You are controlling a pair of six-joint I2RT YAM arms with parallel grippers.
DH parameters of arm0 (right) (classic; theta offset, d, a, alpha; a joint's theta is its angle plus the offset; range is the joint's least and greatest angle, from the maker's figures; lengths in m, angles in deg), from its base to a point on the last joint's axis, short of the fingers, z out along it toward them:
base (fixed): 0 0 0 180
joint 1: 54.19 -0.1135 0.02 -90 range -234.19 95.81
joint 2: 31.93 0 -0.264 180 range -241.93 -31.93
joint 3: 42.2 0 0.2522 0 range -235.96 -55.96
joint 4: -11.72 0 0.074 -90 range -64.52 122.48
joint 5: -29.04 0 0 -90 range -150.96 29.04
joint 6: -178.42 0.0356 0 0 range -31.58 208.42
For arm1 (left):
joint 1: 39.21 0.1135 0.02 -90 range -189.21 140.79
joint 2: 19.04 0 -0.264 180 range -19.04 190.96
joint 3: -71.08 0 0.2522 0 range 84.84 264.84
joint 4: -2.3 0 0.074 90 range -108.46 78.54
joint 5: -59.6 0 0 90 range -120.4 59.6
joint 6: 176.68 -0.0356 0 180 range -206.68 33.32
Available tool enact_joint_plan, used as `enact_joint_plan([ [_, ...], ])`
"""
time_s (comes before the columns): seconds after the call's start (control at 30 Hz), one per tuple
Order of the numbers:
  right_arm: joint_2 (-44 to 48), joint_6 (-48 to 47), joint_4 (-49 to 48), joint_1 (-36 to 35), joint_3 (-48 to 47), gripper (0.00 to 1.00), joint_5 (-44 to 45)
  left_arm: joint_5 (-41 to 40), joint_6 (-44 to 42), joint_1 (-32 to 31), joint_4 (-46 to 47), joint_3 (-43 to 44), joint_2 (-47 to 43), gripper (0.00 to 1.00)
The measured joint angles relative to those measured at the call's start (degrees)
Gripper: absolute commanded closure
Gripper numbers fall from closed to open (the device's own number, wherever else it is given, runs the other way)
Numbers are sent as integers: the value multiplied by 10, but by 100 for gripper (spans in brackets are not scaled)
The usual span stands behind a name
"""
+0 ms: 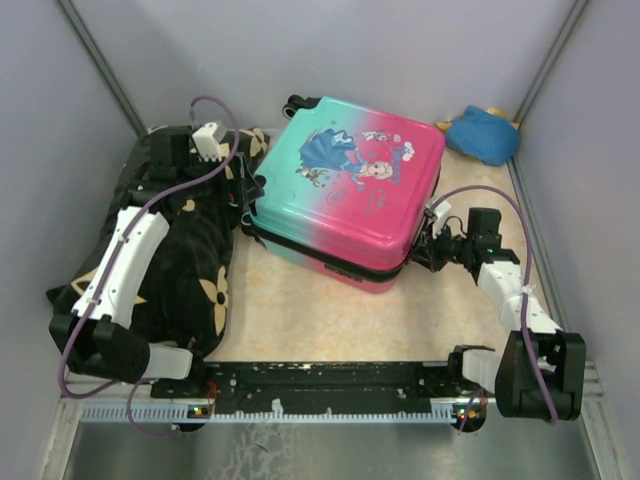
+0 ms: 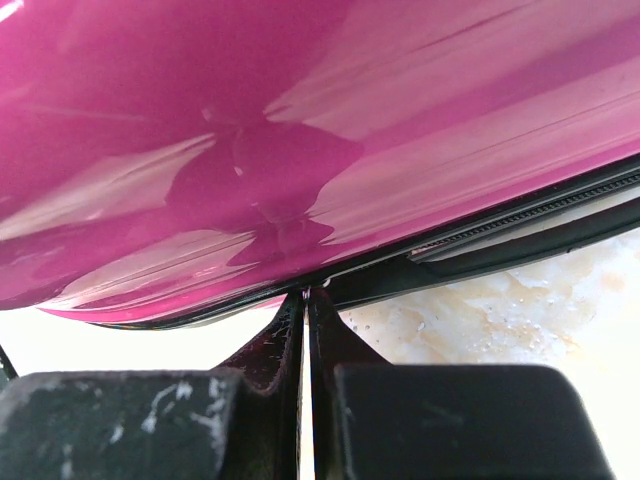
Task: Pack the luggage
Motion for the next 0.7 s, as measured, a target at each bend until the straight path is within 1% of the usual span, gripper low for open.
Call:
enact_joint_plan([
  [0.17,-2,-3,12,-2,-7,100,5,4,65,4,-2,-49,3,0],
  [0.27,-2,-6,18,-6,-11,100,12,5,110,9,3,-58,14,1],
  [0.53,-2,-10,37,-25,-24,100,44,23,225,67,61,-61,63,1],
  [0.7,-2,-10,44,-33,-30,100,65,50,291,92,134,-106,68,1],
])
